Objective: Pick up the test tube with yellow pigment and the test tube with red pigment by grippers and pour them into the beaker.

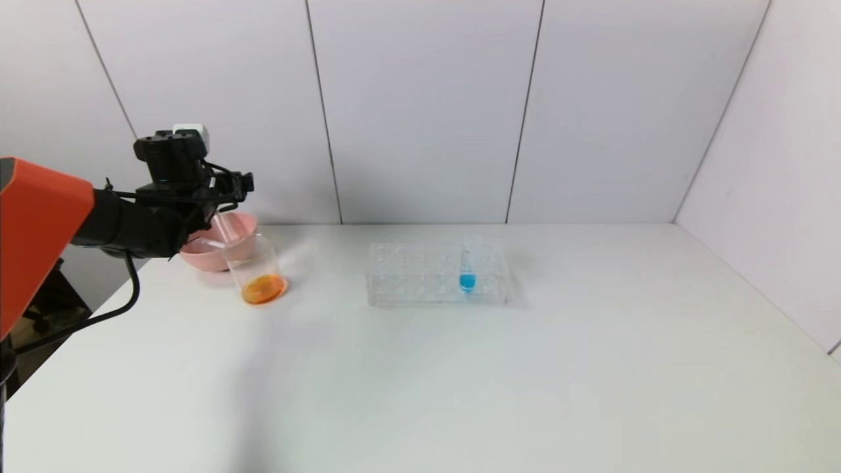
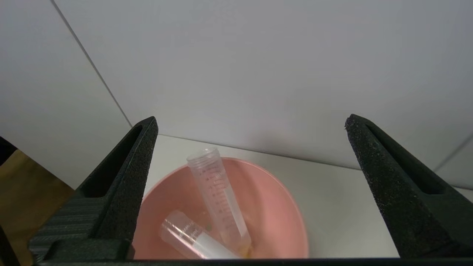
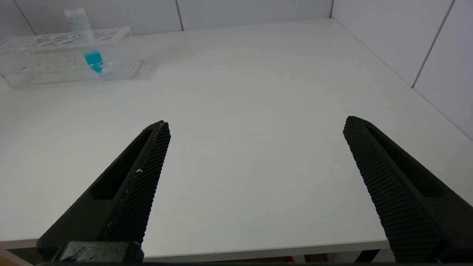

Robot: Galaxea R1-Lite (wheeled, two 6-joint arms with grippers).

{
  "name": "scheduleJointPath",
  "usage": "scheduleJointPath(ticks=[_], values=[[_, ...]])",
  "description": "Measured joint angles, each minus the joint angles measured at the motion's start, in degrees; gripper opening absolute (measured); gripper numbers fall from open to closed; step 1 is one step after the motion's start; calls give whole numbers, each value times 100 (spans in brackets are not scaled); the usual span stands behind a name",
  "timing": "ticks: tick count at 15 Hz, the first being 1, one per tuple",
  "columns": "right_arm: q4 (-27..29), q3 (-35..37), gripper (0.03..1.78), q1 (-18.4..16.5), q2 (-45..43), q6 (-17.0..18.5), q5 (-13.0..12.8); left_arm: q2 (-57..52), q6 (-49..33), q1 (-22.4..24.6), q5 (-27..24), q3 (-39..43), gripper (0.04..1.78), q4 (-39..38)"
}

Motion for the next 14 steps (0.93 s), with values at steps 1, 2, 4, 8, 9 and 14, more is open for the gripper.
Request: scheduleJointPath(ticks=[1, 2, 4, 8, 9, 14], values=[[0, 0, 171, 0, 0, 0, 2, -344, 4, -100, -16, 367, 176, 0], [0, 0, 171, 0, 0, 2, 2, -697, 9, -189, -22, 724, 176, 0], [0, 0, 171, 0, 0, -2, 2, -1510, 50, -357, -44, 1443, 176, -4], [0, 0, 171, 0, 0, -2, 5, -3263, 393, -475, -71, 2660, 176, -32], [0, 0, 171, 0, 0, -2, 2, -3721, 505, -478, -61, 2847, 176, -32], [0, 0, 171, 0, 0, -2, 2, -6127, 1313, -302, 144, 3277, 176, 327]])
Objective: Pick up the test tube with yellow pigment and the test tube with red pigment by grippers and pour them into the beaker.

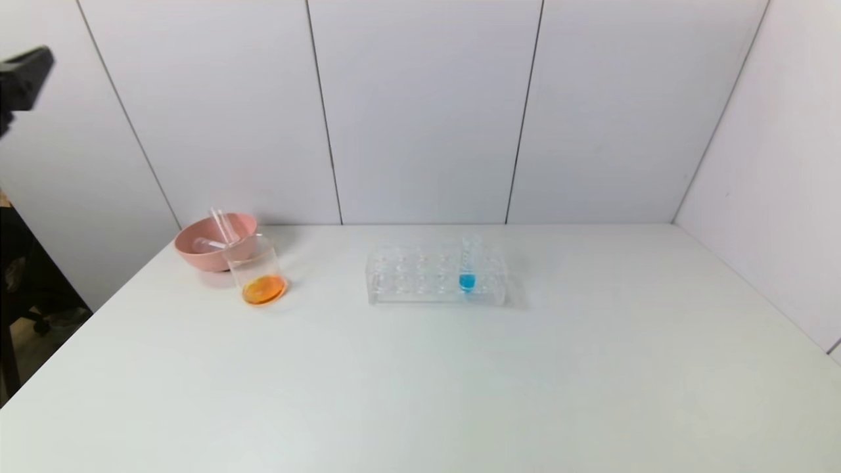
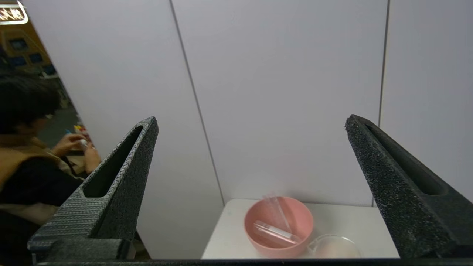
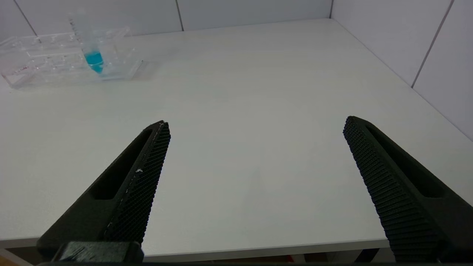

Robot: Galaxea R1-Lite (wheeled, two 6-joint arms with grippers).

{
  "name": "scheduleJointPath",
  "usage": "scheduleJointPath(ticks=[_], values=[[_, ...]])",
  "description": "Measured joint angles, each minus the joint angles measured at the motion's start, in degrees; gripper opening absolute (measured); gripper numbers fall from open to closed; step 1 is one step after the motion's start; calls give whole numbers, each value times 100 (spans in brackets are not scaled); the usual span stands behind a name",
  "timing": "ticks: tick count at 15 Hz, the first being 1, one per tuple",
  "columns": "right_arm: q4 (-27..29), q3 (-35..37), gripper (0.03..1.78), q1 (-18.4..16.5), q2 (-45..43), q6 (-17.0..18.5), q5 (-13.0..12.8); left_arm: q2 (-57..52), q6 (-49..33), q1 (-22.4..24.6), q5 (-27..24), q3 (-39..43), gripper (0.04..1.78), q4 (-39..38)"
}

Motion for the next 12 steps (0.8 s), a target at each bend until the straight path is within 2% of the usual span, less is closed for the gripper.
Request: scheduleJointPath(ticks=[5, 8, 12], values=[[0, 0, 171, 0, 0, 0, 0, -2255, 851, 61, 188, 119, 176, 1128], [0, 0, 171, 0, 0, 0, 2, -3517, 639, 61, 201, 494, 176, 1468], [0, 0, 171, 0, 0, 0, 0, -5121, 232, 61, 88, 1381, 176, 1982]])
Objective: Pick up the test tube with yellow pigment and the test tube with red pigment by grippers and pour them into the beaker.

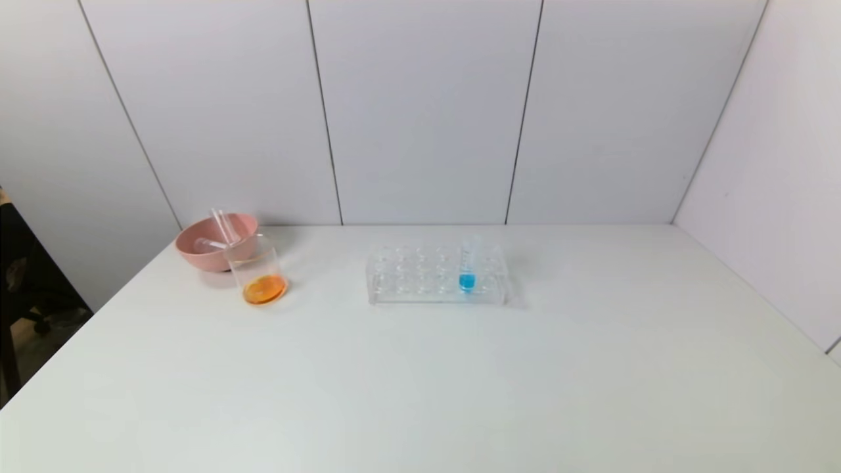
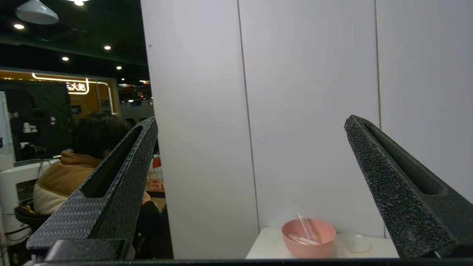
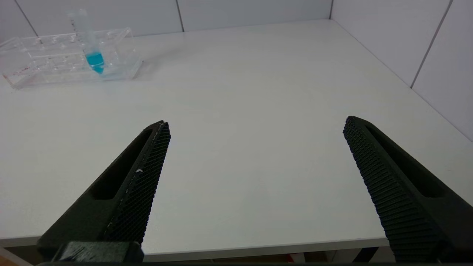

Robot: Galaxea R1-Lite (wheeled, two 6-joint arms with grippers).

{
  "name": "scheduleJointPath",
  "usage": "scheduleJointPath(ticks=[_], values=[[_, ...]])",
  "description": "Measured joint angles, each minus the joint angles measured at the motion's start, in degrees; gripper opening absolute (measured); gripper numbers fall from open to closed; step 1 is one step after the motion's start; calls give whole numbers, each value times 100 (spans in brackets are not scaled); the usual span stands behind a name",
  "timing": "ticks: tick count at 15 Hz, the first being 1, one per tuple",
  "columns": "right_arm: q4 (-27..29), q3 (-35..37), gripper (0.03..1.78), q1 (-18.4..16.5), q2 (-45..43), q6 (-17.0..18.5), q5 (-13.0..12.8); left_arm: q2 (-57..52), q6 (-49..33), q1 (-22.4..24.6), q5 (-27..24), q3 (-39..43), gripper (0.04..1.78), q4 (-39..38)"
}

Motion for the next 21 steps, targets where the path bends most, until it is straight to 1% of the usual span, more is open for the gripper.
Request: scheduleJointPath(ticks=[1, 3, 6, 7, 8, 10, 11, 14, 17, 21], values=[[0, 0, 171, 0, 0, 0, 0, -350, -193, 6, -132, 345, 176, 130], [0, 0, 171, 0, 0, 0, 0, -824, -752, 16, -375, 1102, 176, 130], [0, 0, 171, 0, 0, 0, 0, -1089, -1182, 22, -725, 2509, 176, 221], [2, 0, 171, 0, 0, 0, 2, -1125, -1265, 24, -907, 2964, 176, 315], [0, 0, 171, 0, 0, 0, 0, -1147, -1401, 24, -1091, 3288, 176, 566], [0, 0, 171, 0, 0, 0, 0, -1174, -1730, 24, -1375, 3521, 176, 1395], [0, 0, 171, 0, 0, 0, 0, -1176, -1747, 24, -1417, 3558, 176, 1562], [2, 0, 171, 0, 0, 0, 0, -1176, -1780, 24, -1412, 3608, 176, 1498], [2, 0, 171, 0, 0, 0, 0, -1176, -2121, 24, -1401, 3633, 176, 1451], [2, 0, 171, 0, 0, -1, 0, -1176, -2144, 24, -1395, 3635, 176, 1449]])
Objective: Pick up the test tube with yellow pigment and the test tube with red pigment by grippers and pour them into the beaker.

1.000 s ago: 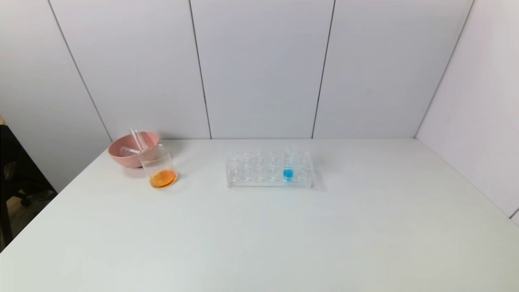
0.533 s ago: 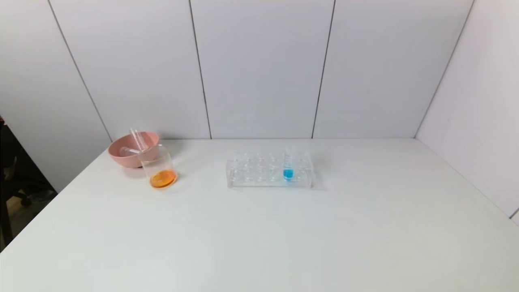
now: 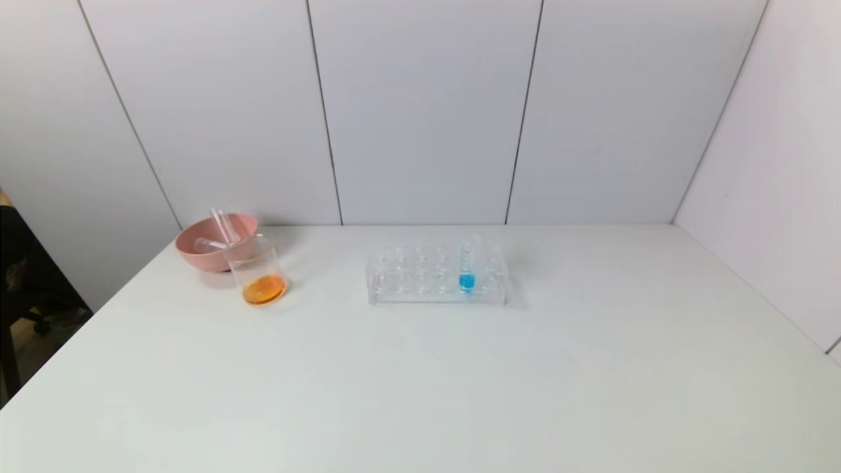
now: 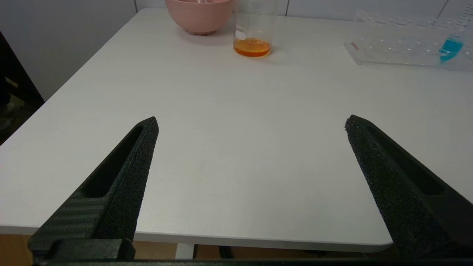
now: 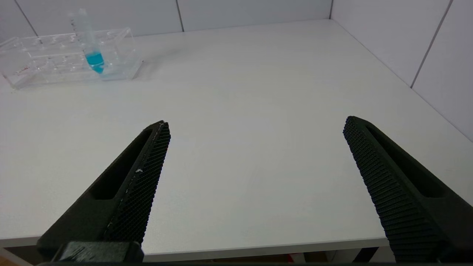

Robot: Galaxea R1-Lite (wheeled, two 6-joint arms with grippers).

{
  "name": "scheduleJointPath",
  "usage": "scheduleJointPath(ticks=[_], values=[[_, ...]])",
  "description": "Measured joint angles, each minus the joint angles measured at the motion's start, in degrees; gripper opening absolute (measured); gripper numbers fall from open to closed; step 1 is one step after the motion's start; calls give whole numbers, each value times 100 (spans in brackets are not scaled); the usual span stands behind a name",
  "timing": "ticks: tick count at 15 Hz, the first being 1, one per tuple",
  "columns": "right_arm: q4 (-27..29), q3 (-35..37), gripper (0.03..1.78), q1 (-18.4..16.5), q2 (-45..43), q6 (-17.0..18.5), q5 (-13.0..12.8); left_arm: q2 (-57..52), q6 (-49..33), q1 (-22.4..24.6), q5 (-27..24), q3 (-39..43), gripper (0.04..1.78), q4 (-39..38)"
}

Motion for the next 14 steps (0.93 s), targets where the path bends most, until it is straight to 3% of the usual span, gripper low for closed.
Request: scheduleJointPath(ticks=[14], values=[[0, 0, 171, 0, 0, 4, 0, 2, -2, 0, -2, 0, 176, 0]])
